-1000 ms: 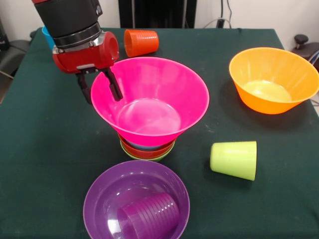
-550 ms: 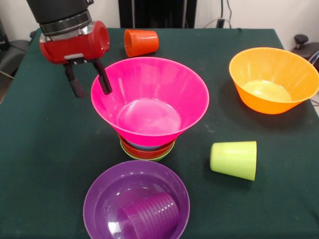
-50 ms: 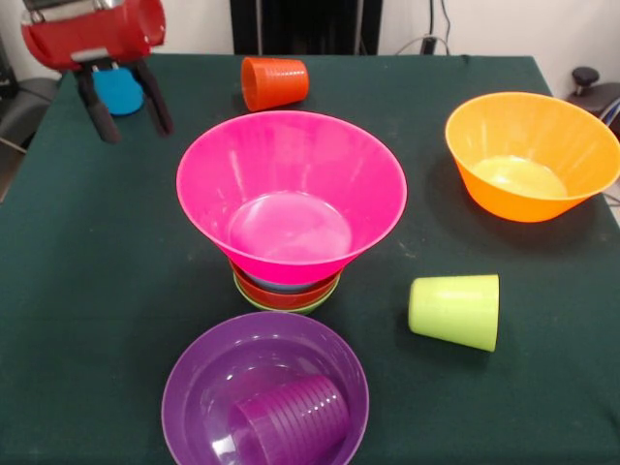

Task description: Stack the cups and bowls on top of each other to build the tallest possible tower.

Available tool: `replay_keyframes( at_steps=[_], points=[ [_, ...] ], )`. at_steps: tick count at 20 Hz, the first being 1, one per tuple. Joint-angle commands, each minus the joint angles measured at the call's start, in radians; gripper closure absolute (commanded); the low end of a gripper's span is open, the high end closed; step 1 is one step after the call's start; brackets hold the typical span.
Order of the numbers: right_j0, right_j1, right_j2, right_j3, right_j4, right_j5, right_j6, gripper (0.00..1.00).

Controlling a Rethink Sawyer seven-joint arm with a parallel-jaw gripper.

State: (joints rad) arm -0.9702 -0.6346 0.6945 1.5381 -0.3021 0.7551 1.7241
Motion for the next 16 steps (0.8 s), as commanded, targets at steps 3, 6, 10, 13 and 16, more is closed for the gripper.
replay_keyframes(
  at_steps=[3, 6, 10, 13, 16],
  points=[
    [0.063, -0.135, -0.014, -0.01, 0.068, 0.273, -0.013, 0.0],
    [0.106, -0.156, -0.034, -0.037, 0.075, 0.307, 0.04, 0.0],
    [0.183, -0.143, -0.11, -0.116, 0.025, 0.369, 0.124, 0.0],
    [0.237, -0.111, -0.174, -0.169, -0.026, 0.382, 0.176, 0.0],
    [0.279, -0.082, -0.229, -0.186, -0.036, 0.351, 0.227, 0.0]
  ],
)
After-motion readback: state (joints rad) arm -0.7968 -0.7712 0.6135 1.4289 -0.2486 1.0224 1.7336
